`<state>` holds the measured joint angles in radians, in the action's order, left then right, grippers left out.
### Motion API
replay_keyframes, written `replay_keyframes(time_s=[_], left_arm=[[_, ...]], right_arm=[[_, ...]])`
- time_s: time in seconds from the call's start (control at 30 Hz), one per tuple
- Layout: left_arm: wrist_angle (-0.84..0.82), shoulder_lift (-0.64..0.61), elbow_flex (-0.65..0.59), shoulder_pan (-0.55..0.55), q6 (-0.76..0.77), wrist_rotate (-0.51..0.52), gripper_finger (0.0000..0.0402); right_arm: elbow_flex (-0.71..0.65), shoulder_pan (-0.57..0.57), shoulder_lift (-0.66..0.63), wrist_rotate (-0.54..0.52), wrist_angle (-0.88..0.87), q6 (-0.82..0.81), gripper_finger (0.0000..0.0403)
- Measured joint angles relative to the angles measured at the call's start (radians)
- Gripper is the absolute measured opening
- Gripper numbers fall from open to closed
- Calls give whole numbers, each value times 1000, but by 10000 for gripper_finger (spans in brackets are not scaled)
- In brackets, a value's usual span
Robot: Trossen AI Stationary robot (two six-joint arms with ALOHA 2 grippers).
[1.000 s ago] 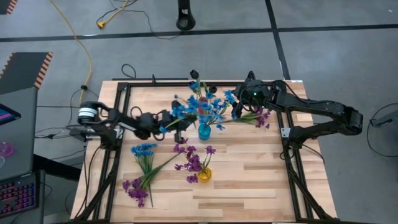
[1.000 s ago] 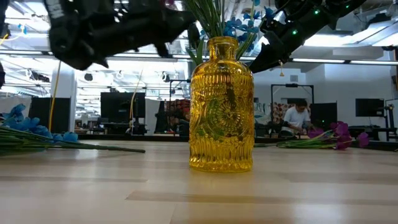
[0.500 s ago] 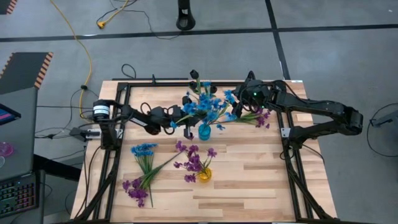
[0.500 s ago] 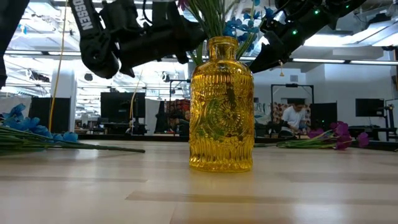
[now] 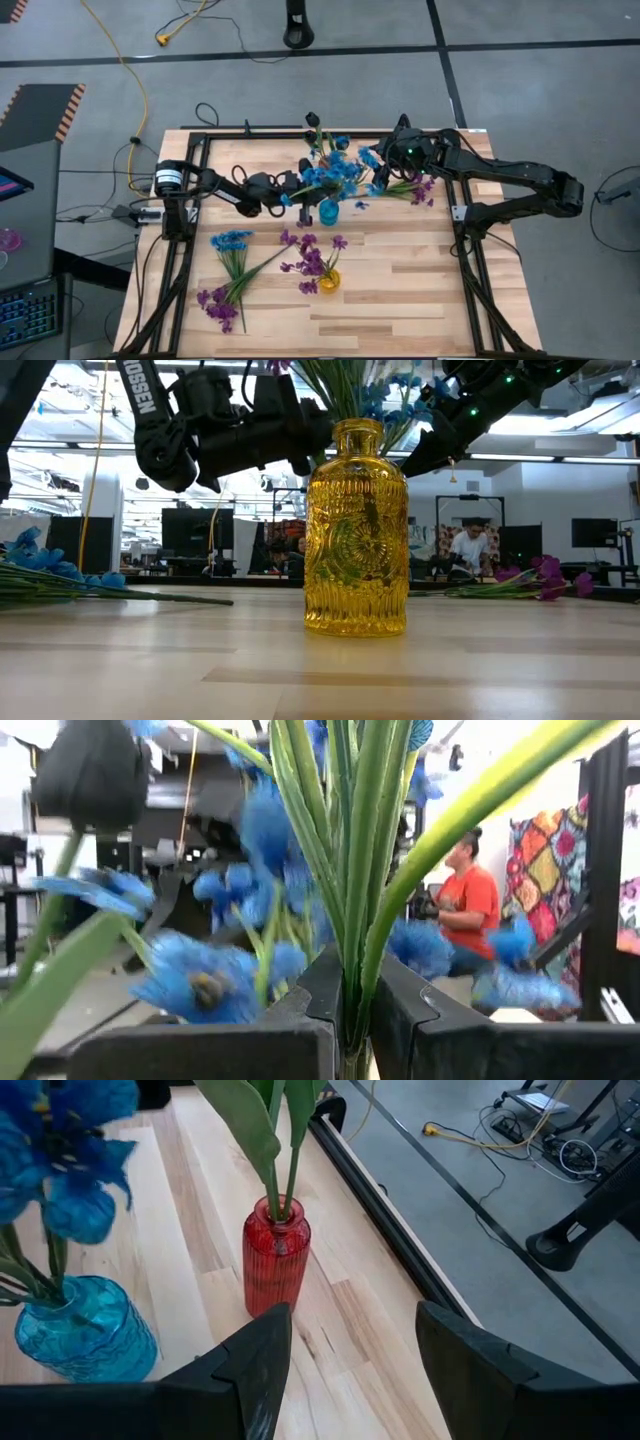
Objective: Sort flowers into vase by color
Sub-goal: Put the right blue flower into the blue crystal vase
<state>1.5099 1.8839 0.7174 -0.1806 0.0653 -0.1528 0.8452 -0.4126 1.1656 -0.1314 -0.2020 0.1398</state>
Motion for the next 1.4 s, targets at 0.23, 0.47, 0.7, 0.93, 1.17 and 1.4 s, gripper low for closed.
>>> replay_keyframes(time_s=[0.23, 0.47, 0.7, 0.93, 1.17, 1.4], left_arm=[[-66, 0, 0, 0, -20, 0, 16], [-129, 0, 0, 0, -22, 0, 16], [-214, -1, 0, 0, -19, 9, 19], [-229, -1, 0, 5, -18, 89, 30], [-244, -1, 0, 7, -12, 89, 100], [-248, -1, 0, 11, -13, 89, 171]], right_arm=[[0, 0, 0, 0, 0, 0, 243], [0, 0, 0, 0, 0, 0, 243], [0, 0, 0, 0, 0, 0, 243], [0, 0, 0, 0, 0, 0, 243], [0, 0, 0, 0, 0, 0, 243], [0, 0, 0, 0, 0, 0, 243]])
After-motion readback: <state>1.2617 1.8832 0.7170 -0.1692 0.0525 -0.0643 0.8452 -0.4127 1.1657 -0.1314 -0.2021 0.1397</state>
